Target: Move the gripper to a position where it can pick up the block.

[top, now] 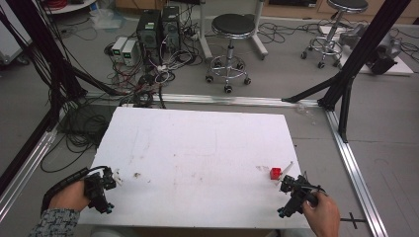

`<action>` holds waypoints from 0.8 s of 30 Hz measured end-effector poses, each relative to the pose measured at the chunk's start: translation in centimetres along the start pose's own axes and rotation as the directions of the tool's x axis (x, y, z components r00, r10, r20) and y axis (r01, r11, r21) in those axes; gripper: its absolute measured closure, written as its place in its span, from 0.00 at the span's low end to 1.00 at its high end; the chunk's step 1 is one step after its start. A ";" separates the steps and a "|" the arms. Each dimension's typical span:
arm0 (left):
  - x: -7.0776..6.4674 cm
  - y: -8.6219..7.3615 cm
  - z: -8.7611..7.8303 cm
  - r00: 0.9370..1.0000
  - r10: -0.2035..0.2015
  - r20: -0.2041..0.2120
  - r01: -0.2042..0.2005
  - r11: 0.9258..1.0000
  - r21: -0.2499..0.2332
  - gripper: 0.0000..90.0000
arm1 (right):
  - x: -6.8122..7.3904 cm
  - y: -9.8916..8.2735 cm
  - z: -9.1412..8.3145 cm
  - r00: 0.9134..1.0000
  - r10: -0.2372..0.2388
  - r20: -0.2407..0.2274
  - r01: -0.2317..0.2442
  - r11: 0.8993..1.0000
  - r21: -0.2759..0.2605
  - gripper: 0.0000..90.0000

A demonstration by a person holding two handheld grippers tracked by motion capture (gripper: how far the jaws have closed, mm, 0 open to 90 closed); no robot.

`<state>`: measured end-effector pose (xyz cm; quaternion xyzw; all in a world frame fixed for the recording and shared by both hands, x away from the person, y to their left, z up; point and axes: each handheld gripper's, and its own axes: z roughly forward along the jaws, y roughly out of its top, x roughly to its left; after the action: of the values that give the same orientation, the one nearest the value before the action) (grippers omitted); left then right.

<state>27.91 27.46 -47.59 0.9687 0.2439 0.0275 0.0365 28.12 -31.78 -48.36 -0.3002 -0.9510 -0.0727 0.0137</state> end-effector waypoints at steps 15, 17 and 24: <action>0.0 0.0 -0.3 1.000 -0.004 -0.008 0.004 1.000 -0.015 0.25 | -0.5 -0.9 -0.9 0.999 0.037 -0.013 -0.038 0.998 -0.045 0.01; 0.0 -0.1 -0.4 1.000 -0.005 -0.008 0.005 1.000 -0.016 0.25 | -0.7 -1.1 -1.0 0.999 0.040 -0.012 -0.040 0.998 -0.050 0.01; 0.0 -0.1 -0.5 1.000 -0.008 -0.012 0.008 1.000 -0.019 0.25 | -1.8 -1.7 -1.7 1.000 0.024 -0.009 -0.024 0.997 -0.078 0.01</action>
<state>27.80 27.56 -47.11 0.9672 0.2475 0.0355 0.0445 28.59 -34.47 -47.01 -0.3116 -0.9437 -0.1106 0.0067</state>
